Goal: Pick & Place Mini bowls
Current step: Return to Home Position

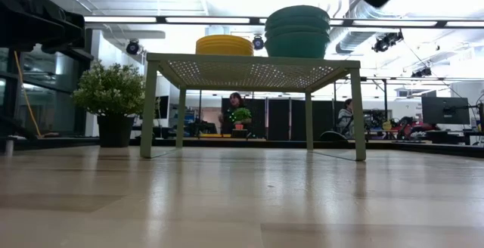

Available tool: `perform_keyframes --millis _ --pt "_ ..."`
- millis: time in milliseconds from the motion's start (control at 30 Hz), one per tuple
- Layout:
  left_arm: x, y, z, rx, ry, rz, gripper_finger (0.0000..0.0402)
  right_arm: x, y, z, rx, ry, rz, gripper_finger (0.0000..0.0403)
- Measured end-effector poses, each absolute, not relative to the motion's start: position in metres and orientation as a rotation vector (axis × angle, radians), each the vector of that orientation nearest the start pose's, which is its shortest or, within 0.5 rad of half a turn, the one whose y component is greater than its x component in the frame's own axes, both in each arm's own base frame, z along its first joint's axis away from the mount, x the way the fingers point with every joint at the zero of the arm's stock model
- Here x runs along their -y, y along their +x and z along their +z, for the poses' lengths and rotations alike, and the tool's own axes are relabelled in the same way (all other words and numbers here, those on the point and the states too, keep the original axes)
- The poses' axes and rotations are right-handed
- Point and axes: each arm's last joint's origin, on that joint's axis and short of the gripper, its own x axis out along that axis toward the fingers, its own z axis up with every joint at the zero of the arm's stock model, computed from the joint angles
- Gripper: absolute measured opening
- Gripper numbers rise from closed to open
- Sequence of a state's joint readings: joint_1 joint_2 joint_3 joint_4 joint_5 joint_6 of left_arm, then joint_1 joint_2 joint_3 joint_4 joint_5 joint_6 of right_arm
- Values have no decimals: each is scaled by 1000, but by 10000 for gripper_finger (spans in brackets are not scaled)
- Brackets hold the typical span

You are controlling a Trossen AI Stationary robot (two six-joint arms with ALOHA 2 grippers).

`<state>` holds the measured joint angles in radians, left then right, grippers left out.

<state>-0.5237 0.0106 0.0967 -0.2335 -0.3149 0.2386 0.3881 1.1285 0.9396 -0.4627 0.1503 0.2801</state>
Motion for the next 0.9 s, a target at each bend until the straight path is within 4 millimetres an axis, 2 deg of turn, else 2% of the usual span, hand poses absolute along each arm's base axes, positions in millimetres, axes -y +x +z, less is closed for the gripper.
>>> perform_keyframes --millis 267,467,700,900 --pt "37 82 173 -110 297 -224 104 -62 168 260 -410 184 88 0" --pt "37 82 173 -110 297 -224 104 -48 140 234 -242 222 31 0" --pt "37 82 173 -110 298 -224 104 -42 125 215 -66 213 88 0" --pt "37 82 173 -109 298 -224 104 -39 121 193 -9 209 123 0"
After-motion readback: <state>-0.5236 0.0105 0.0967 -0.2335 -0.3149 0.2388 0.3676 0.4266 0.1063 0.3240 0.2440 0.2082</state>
